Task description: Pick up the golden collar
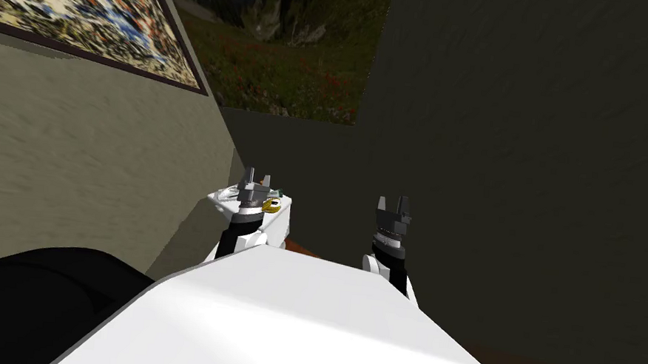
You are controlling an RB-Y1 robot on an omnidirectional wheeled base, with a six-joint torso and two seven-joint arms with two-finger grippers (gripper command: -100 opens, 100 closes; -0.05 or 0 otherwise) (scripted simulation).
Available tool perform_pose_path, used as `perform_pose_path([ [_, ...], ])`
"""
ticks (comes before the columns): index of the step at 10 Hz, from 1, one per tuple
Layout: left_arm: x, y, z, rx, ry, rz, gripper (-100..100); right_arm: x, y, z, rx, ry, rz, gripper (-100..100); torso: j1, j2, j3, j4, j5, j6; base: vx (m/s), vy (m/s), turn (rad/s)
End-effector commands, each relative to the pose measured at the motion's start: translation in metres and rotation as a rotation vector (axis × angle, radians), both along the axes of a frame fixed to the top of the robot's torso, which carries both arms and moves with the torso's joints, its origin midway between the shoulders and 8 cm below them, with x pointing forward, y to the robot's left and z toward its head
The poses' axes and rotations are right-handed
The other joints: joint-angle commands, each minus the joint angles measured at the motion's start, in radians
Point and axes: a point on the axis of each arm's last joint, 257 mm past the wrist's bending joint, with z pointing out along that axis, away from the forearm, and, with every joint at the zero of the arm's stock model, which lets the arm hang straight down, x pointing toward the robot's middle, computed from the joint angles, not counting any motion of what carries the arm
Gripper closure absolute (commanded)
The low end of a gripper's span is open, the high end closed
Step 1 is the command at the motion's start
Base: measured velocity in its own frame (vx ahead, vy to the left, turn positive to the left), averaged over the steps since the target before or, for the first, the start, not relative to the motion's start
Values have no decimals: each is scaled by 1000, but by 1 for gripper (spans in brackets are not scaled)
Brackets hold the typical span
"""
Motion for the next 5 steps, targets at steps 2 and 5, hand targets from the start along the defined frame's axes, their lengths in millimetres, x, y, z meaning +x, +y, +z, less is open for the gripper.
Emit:
perform_pose_path([
  [2, 21, -2, -13, 29, 57, -29, -100, 0, 0, 0, 0, 0, 0, 0, -2, 2, 1, 0, 0, 0, -59, -65, 42],
  [5, 55, -2, -36, 55, 145, -58, -100, 0, 0, 0, 0, 0, 0, 0, -7, 5, 3, 1, -1, 0, -87, -107, 52],
])
